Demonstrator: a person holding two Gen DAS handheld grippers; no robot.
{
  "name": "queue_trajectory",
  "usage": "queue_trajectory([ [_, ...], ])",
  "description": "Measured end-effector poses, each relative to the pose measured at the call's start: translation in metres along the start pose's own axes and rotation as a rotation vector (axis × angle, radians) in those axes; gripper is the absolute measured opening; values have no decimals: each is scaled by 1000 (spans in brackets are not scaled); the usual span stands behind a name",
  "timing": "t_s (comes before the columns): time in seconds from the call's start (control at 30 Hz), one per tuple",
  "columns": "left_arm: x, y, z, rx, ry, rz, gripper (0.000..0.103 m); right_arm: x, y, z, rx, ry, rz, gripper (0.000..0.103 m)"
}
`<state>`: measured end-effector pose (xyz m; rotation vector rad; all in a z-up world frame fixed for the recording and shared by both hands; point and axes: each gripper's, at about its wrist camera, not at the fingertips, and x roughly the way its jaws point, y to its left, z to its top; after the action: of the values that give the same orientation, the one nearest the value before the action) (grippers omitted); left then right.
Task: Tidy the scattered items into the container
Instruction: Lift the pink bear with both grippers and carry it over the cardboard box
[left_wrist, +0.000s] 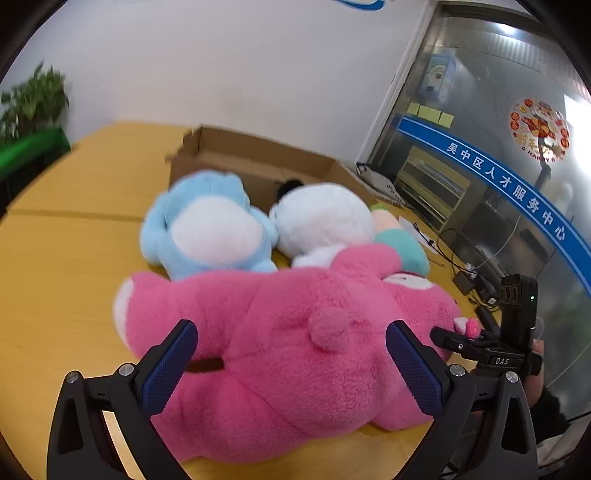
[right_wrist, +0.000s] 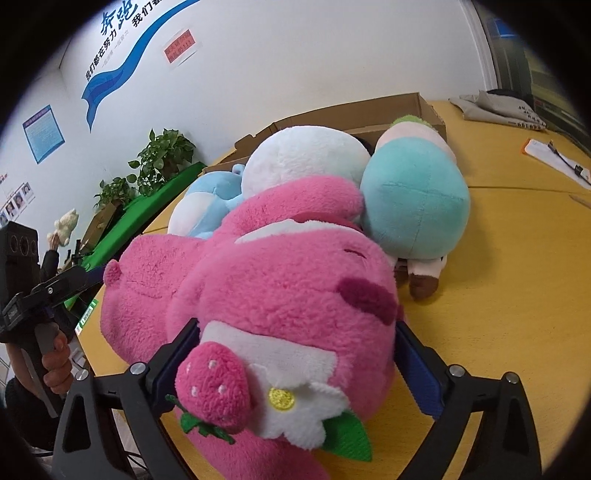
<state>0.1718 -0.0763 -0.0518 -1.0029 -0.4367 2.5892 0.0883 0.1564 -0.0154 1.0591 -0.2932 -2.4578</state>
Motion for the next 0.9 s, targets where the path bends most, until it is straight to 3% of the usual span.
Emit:
queue_trajectory([
  [0.07,23,-3,-5,29,79,-34,100,3,-2,-1,15,6,5,102],
  [0.1,32,-4,-8,38,112,-41,92,4,-3,-1,19,9,10,102],
  [0.17,42,-1,-11,9,131,-39,90,4,-1,-2,3,11,8,102],
  [0.37,23,1,-1,-38,118,-76,51,-11,15,-6,-57,-43,20,75],
  [0.43,15,-2,3,-41,113,-78,49,-20,22,-3,-83,-73,20,70],
  [0.63,-18,-24,27,-2,39,-67,49,-53,47,20,-152,-151,3,69],
  [0.77,-30,-40,69,66,-40,-62,49,-72,54,51,-152,-213,11,69],
  [0.9,-14,-47,129,128,-91,-55,49,-69,52,93,-169,-269,-11,69],
])
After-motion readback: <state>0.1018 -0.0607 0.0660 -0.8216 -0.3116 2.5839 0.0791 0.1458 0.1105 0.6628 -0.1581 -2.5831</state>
